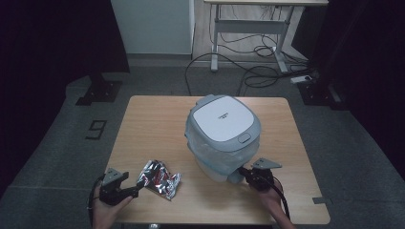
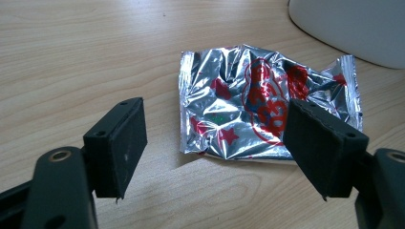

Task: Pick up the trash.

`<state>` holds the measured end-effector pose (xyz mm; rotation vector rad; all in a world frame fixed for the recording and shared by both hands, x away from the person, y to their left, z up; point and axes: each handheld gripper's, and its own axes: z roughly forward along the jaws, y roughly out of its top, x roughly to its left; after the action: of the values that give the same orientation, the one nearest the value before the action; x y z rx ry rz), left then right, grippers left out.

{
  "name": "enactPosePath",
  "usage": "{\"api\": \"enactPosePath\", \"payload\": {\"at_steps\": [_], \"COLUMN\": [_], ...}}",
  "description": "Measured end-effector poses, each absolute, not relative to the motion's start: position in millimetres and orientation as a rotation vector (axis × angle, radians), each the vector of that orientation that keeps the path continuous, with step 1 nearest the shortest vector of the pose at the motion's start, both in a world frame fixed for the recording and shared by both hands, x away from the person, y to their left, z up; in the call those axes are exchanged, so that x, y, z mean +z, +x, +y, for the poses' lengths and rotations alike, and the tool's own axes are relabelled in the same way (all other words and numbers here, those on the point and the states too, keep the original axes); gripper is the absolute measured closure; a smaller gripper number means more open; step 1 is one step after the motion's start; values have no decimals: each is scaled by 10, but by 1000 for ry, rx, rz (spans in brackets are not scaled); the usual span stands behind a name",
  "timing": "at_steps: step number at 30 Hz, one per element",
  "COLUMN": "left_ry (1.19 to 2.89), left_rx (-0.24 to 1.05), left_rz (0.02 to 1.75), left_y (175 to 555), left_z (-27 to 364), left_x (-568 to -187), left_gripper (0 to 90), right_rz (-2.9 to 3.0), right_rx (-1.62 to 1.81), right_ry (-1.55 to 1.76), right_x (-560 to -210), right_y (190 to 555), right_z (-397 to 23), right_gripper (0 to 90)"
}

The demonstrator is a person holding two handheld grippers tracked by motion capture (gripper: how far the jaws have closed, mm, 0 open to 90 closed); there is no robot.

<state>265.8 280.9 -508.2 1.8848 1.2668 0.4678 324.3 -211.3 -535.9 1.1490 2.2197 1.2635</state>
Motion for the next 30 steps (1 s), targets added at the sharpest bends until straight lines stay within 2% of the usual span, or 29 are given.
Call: {"api": "enactPosePath", "payload": {"at_steps": [30], "left_ry": [1895], "left_rx": [460], "left_rz": [1281], "left_y": [2665], "left_z": [2796], "left_x": [-5109], "left_gripper": [233], "right_rz": [2200], "right_rx": [1197], "right_ry": [1123], "right_x": [-5443], "right_y": [3189], "right_z": [-2056], "right_gripper": [900]}}
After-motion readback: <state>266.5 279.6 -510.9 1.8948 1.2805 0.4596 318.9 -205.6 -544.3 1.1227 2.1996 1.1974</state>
